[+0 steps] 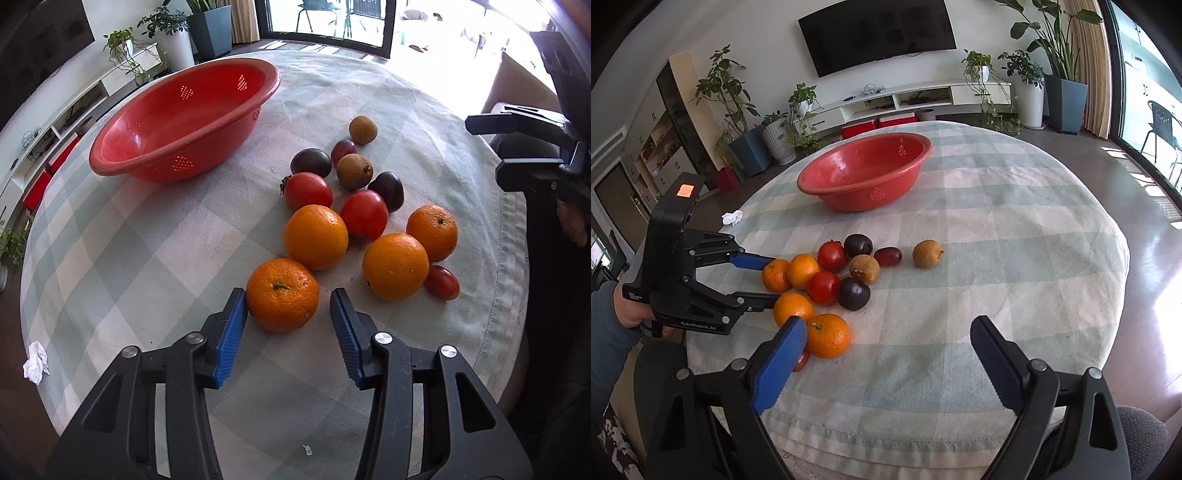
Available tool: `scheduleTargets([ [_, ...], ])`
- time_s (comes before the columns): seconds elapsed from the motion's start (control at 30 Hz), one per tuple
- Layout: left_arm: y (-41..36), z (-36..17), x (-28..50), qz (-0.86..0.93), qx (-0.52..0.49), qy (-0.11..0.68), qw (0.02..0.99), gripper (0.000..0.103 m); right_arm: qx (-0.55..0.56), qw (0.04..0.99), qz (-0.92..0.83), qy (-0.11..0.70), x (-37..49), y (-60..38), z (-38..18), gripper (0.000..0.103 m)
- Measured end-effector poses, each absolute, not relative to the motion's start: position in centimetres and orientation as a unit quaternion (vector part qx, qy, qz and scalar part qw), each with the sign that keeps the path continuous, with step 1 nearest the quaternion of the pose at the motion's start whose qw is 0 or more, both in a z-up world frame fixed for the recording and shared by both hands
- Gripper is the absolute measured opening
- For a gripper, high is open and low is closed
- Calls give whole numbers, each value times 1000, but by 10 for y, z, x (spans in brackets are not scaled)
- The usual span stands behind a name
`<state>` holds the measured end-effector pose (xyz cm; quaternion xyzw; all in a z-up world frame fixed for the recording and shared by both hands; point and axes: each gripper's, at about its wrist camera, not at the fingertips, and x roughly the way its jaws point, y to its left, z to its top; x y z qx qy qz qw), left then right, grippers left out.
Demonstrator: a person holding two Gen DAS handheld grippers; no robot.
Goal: Organize fruits
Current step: 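Grasp an orange with the left gripper while the right gripper grasps another orange, then carry the oranges into the red bowl with both grippers and release them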
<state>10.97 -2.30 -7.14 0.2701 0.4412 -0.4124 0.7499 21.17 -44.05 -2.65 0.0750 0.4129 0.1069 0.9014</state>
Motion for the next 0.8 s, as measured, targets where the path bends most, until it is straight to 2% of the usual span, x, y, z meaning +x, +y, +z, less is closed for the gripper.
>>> scheduleTargets([
  [0.03, -22, -71, 113, -413, 260, 444, 751, 37, 74, 901, 107, 414, 212, -440, -27, 92],
  [0.47, -9, -68, 109, -386, 216, 449, 777, 37, 60, 890, 124, 435, 216, -426, -37, 85],
  [0.63, 15, -54, 102, -351, 143, 446, 811, 36, 41, 884, 141, 444, 220, -409, -41, 82],
  [0.8, 36, -38, 89, -322, 35, 432, 842, 36, 37, 869, 160, 466, 229, -394, -53, 71],
])
